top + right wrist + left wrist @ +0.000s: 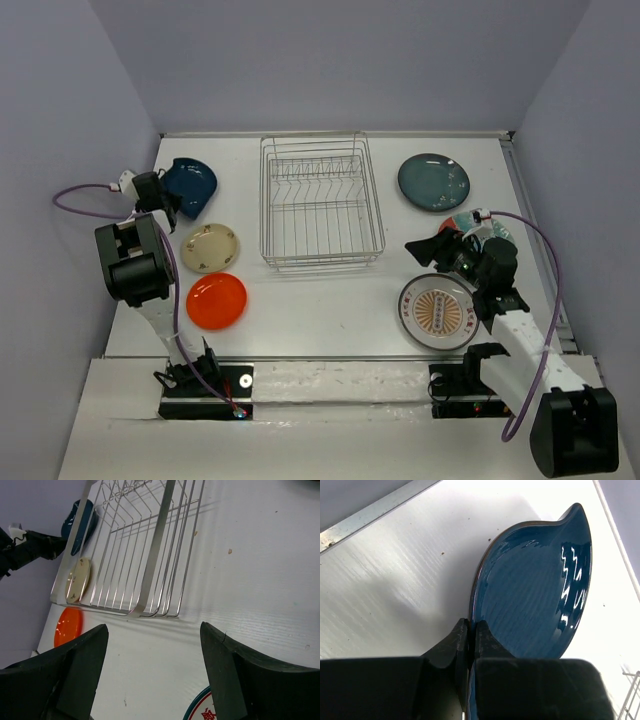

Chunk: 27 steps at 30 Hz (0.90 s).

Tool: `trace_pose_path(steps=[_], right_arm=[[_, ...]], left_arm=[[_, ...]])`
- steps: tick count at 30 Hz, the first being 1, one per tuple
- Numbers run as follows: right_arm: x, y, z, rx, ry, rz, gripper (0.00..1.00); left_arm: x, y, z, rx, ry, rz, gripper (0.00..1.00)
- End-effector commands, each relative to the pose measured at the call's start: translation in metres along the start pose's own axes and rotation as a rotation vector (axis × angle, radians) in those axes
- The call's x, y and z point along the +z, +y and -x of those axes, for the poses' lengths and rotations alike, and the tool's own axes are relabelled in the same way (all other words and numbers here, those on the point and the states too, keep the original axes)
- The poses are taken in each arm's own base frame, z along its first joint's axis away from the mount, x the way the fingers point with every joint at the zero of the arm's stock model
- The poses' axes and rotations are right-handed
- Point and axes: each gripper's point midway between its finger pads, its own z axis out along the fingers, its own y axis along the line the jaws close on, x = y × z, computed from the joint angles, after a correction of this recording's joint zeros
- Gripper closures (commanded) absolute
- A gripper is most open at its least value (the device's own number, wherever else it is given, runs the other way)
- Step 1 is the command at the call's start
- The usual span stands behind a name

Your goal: Load the plates into the dish rack

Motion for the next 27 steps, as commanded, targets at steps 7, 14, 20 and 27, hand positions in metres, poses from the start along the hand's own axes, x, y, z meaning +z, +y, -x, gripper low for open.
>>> trace_pose_path(steps=[7, 14, 20, 27], right_arm=[[0.006, 0.024, 0.019, -0.061, -0.039, 0.094, 0.20], [0.005, 0.030, 0.020, -0.084, -0.045, 0.117, 0.19], [0.003, 0.039, 0.022, -0.093, -0.035, 0.151, 0.19], [-0.011, 0.099, 0.052, -0.099, -0.036, 0.269, 0.18]], left_arm=[[-0.077, -0.084, 0.099, -0.040, -0.236, -0.273, 0.94], [-0.158, -0.114, 0.140, -0.131, -0.369, -0.422, 0.94], [-0.237, -0.140, 0.139, -0.157, -0.361, -0.630, 0.94], [-0.311, -0.171, 0.073, -0.188, -0.196, -0.865, 0.94]])
